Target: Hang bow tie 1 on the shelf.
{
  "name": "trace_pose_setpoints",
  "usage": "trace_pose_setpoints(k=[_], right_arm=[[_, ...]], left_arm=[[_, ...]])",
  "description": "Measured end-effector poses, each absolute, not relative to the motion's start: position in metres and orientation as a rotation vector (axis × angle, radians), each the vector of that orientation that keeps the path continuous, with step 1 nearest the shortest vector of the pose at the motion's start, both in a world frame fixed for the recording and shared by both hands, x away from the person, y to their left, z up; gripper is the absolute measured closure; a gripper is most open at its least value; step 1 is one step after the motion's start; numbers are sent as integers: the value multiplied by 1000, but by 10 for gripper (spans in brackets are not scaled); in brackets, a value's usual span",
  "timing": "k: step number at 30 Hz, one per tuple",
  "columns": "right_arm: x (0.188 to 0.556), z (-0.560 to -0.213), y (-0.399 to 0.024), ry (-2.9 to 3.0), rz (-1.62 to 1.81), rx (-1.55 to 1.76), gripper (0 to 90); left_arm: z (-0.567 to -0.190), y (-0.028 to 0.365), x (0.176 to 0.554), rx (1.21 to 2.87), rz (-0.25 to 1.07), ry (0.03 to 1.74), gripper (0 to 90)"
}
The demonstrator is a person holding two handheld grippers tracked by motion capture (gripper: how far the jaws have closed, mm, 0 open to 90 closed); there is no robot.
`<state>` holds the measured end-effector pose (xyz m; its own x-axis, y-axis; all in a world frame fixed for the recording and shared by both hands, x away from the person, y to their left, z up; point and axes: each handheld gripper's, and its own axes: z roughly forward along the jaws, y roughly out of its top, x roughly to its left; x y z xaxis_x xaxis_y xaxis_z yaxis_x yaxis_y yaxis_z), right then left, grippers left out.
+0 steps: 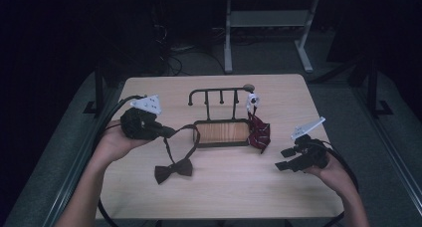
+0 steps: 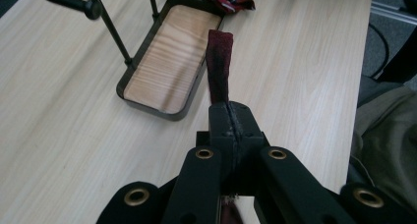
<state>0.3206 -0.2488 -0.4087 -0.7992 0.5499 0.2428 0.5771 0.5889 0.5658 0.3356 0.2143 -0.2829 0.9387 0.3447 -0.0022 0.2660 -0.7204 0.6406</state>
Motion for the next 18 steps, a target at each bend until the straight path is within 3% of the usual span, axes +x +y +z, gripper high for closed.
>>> trace_pose_setpoints(k=[18], right_arm=[[321,-409,-248,-2766,-1008,-962,388]], left_arm=[[-271,211,352,2402,117,434,900]])
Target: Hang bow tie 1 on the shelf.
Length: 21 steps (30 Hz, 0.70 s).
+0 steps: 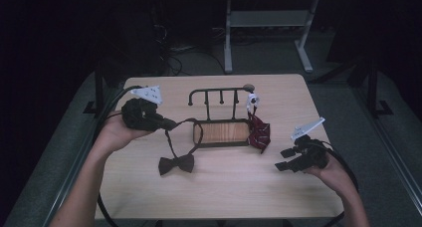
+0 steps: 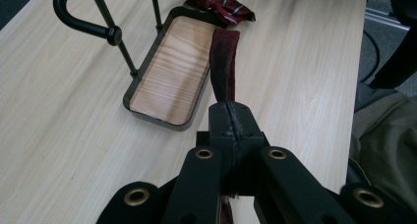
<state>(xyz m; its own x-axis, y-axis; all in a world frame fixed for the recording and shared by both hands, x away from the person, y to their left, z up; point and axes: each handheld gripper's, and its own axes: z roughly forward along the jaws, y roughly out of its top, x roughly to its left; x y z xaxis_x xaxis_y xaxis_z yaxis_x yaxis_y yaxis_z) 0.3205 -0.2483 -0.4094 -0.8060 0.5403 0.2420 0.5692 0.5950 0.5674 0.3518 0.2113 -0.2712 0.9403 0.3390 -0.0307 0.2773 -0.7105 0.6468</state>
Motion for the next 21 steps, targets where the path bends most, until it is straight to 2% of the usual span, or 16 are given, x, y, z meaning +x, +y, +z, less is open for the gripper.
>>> trace_pose_setpoints(k=[21], right_arm=[[320,-403,-248,-2772,-1031,-942,388]], left_arm=[[-260,204,383,2440,113,495,900]])
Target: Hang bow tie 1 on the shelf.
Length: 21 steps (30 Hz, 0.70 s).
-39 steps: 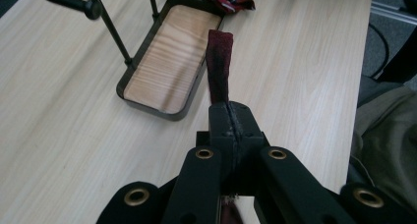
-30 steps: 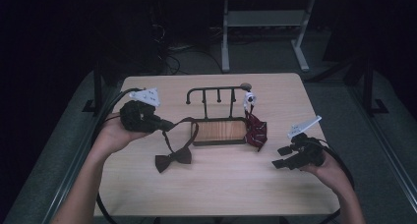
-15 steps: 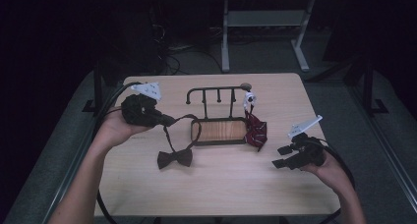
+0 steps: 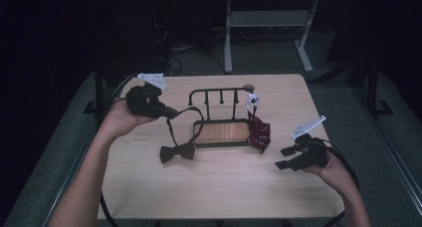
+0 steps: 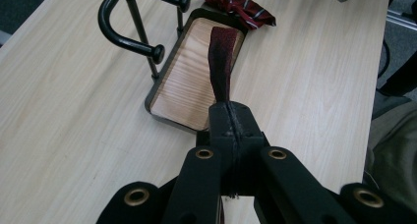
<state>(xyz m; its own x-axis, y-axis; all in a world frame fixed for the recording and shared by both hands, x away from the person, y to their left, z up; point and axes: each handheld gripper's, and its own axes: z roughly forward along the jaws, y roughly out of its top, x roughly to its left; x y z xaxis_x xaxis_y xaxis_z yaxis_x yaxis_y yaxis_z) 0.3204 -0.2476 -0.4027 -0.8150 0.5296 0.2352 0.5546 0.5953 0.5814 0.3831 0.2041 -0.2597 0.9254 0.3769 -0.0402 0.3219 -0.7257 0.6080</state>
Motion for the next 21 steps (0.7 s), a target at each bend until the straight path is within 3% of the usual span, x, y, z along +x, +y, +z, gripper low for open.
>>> trace_pose_setpoints(k=[21], right_arm=[[320,-400,-251,-2777,-1043,-947,388]], left_arm=[[-257,203,413,2482,123,587,900]])
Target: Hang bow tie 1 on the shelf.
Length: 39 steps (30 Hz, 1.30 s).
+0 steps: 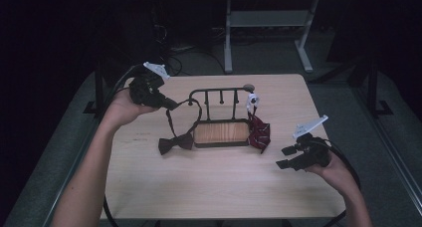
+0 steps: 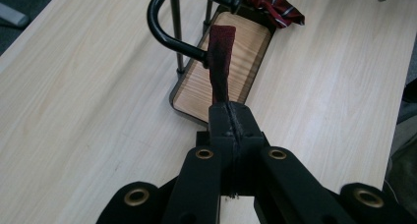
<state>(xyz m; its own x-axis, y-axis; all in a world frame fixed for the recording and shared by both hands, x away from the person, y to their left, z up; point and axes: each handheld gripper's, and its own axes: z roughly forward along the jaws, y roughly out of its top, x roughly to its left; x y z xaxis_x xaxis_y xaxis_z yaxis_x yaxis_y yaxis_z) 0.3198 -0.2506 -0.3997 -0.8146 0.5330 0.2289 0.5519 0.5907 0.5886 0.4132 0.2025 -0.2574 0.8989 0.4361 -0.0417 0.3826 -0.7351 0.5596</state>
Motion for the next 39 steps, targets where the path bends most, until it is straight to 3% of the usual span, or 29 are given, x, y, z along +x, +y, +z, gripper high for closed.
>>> trace_pose_setpoints(k=[30,39], right_arm=[[318,-396,-255,-2775,-1065,-957,389],[315,-397,-258,-2771,-1056,-979,389]], left_arm=[[-276,196,444,2513,177,761,894],[-277,204,442,2500,190,782,783]])
